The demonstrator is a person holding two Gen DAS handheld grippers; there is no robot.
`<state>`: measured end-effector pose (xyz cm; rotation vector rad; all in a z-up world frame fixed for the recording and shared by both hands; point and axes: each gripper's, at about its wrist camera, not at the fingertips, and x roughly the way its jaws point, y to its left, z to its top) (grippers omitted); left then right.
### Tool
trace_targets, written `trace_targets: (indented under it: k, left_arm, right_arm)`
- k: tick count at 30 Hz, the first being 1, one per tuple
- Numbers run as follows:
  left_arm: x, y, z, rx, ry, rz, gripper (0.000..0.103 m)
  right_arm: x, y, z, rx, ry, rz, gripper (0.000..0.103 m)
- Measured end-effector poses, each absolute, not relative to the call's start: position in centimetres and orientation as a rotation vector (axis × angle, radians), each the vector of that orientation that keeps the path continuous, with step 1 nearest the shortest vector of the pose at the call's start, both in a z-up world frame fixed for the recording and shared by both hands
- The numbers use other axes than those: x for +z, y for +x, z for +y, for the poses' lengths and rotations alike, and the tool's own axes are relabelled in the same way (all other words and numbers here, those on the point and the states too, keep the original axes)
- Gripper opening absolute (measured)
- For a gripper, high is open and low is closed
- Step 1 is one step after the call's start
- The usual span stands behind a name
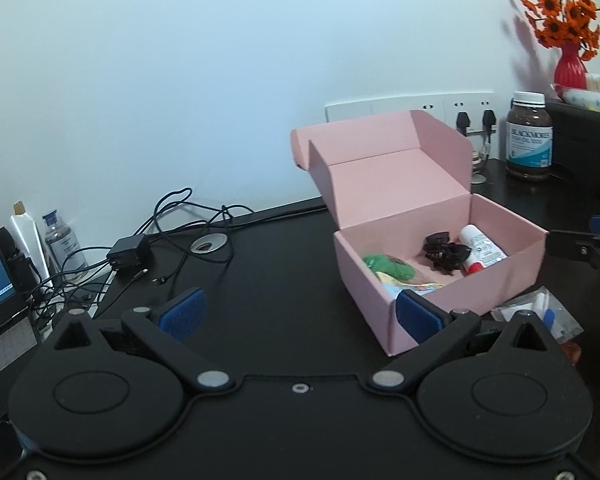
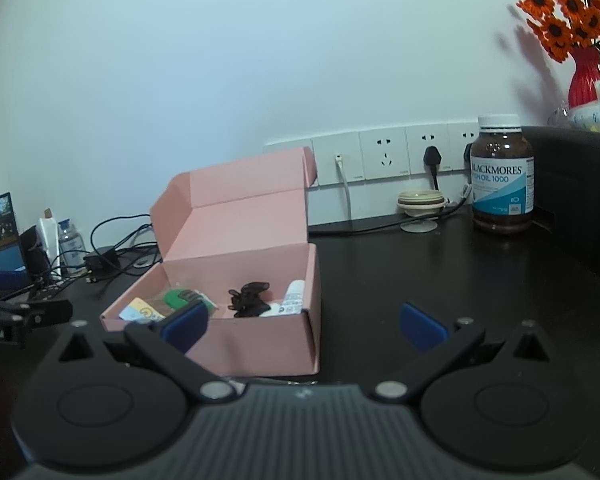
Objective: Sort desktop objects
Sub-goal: 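Move the open left gripper toward the lavender tube on the desk, then lower the left gripper around the lavender tube's black-capped end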
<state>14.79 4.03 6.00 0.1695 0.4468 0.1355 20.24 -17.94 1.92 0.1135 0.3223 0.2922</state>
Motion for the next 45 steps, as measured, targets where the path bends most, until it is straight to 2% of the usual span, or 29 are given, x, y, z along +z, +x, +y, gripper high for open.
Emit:
trace_targets:
  k: [17,20,25,34,37,40,42,45]
  left_arm:
    - [5.4,14.1,0.8,0.087,0.311,0.429,0.103]
    - [5.0,14.1,1.2,0.027,0.279,0.471,0.103]
    - [3.6,13.5,3.7,-0.211,0.057,0.53,0.103]
    - [2.2,12.6,2.3,-0.303,0.053,0.564,0.102]
    - [1.9,12.4,1.7,-0.329,0.062,0.572,0.1]
    - [1.6,12.1,1.0,-0.355,0.07,0.58,0.094]
    - [1.6,12.2,0.9,-0.345,0.042,0.584,0.074]
    - [1.3,12.5,0.7,-0.389,-0.006,0.619,0.072]
  right_arm:
    - [1.9,20.5,-18.1,0.305,0.134,0.337,0.102]
    - [1.9,20.5,-18.1,0.306,0.137,0.34,0.102]
    - [1.9,20.4,-18.0,0.308,0.136,0.337,0.102]
    - [1.9,20.3,-18.4,0.322,0.162,0.335,0.102]
    - [1.9,20.2,-18.5,0.325,0.165,0.331,0.102]
    - [1.9,20.2,-18.7,0.333,0.179,0.331,0.102]
    - [1.9,20.3,-18.9,0.339,0.192,0.333,0.102]
    - [1.9,20.4,-19.2,0.348,0.211,0.338,0.102]
